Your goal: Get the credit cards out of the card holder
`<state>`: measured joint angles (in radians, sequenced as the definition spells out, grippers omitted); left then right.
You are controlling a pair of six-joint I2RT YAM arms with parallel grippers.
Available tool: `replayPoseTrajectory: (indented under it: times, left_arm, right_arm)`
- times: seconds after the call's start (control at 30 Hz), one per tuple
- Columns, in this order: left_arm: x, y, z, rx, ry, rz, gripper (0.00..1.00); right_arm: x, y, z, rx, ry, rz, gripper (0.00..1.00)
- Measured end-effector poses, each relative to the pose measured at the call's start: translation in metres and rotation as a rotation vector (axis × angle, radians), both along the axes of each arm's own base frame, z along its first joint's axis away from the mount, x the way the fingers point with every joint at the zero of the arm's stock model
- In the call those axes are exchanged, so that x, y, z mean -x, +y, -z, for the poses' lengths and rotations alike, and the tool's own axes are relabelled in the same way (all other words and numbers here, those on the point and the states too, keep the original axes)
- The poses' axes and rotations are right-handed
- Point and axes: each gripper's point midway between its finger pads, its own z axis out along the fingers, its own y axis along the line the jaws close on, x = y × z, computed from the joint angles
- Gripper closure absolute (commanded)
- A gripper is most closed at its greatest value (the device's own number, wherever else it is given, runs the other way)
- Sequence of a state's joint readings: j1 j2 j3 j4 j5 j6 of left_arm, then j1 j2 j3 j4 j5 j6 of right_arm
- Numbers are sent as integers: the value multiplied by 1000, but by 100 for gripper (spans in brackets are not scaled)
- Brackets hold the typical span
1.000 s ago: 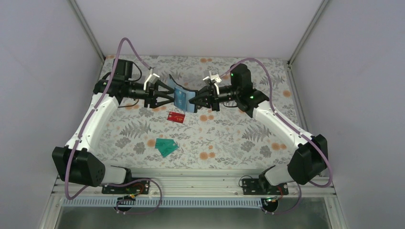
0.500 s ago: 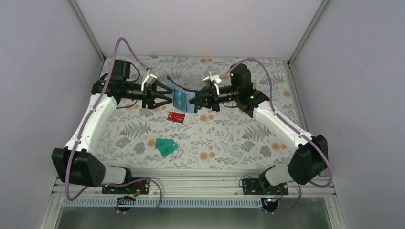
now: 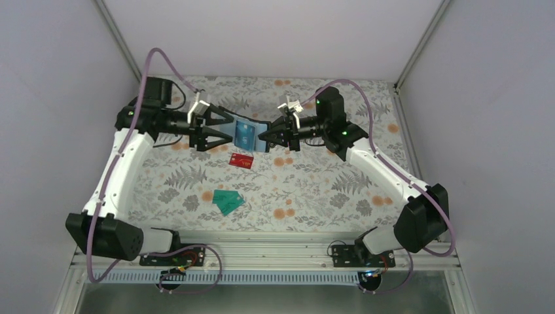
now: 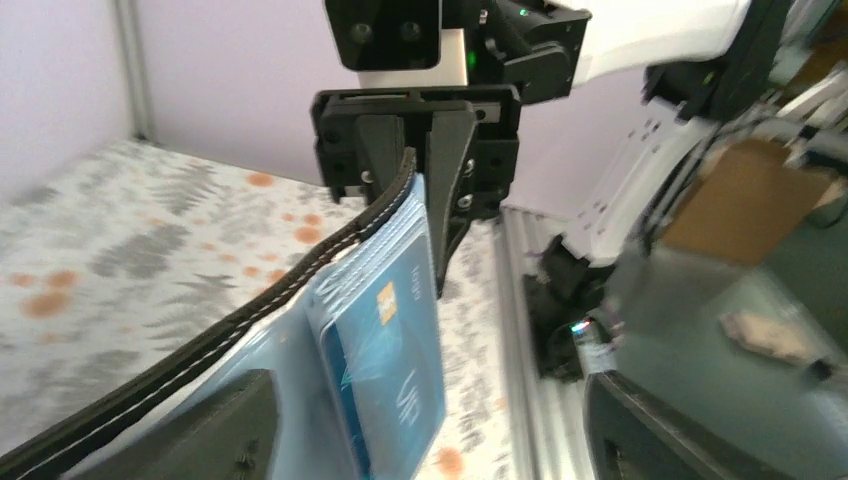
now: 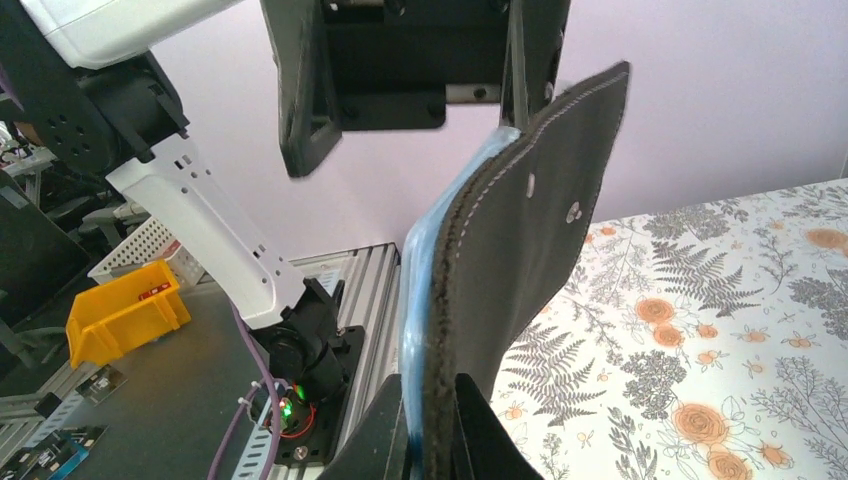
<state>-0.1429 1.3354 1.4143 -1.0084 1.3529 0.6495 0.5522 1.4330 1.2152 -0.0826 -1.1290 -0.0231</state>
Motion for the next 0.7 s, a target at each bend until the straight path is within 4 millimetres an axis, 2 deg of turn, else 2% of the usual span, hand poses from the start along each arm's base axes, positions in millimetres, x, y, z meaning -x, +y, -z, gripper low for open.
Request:
replayPoseTrajectory:
  times: [0.07, 0.1, 0.23, 0.33, 0.53, 0.63, 0.7]
  left_arm:
    - [-4, 8, -6, -19, -38, -47, 1]
    - [-7, 14, -8, -36, -49, -83, 0]
    - [-20, 31, -6, -90, -82, -192, 0]
    - [-29, 37, 3, -117, -79, -241, 0]
    - [-37, 36, 29, -119, 5, -249, 0]
    - [-35, 31, 28, -93, 11, -213, 0]
    - [-27, 26, 23, -62, 4, -168, 8]
  right_arm:
    - [0, 0, 0, 1, 0, 0, 96]
    - [0, 0, 0, 1, 0, 0, 96]
    - [3, -2, -2, -1, -11, -3, 96]
    - [9, -5, -10, -13, -34, -12, 96]
    - [18, -7, -17, -33, -60, -48, 96]
    - [21, -8, -17, -34, -63, -62, 96]
    - [22, -8, -16, -33, -62, -70, 96]
